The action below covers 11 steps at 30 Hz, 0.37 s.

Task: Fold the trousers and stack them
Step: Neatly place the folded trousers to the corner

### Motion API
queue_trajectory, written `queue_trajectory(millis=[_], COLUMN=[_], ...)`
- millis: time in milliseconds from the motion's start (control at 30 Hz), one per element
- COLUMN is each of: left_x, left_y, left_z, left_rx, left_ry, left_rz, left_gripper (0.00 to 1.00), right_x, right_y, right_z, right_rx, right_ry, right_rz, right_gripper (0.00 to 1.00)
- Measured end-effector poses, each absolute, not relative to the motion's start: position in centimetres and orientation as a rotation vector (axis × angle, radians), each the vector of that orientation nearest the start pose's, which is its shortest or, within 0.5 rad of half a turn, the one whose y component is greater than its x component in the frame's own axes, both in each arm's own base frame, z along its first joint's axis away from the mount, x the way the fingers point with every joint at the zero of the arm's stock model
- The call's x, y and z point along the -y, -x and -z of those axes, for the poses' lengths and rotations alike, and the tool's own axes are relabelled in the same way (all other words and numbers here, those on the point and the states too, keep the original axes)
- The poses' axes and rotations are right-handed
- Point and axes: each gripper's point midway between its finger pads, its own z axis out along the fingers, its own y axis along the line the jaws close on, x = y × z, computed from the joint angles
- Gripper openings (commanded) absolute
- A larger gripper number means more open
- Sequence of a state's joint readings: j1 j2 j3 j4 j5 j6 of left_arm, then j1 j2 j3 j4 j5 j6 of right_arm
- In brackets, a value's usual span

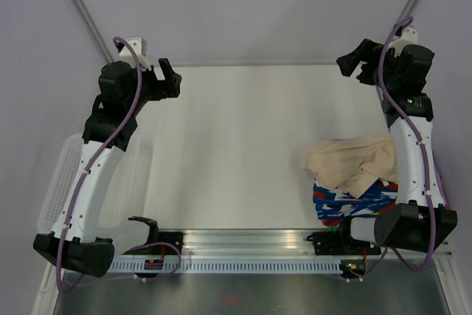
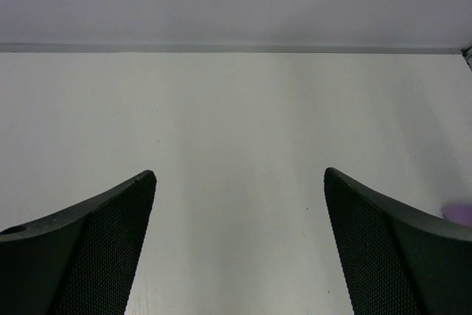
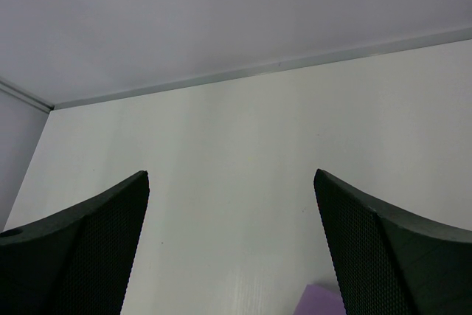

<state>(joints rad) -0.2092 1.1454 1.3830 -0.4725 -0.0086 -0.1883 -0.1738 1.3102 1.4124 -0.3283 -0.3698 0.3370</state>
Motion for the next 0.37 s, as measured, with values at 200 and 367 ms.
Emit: queue_trajectory(millis=[200,367], left_x=[8.1,7.8], left_y=[-36.5,-36.7], left_z=[-36.2,-35.3], left_rx=[-1.810,-1.820], left_ry=[0.023,0.048], left_rz=[0.275,0.259], left_gripper=[1.00,1.00], right_x=[-0.7,-0.7], right_y=[-41.7,-41.7], right_z=[-36.0,-36.0], right_rx=[-1.802,-1.802], right_ry=[-0.190,-0.190], right_rz=[-0.454,-0.453], right_gripper=[0.98,0.98])
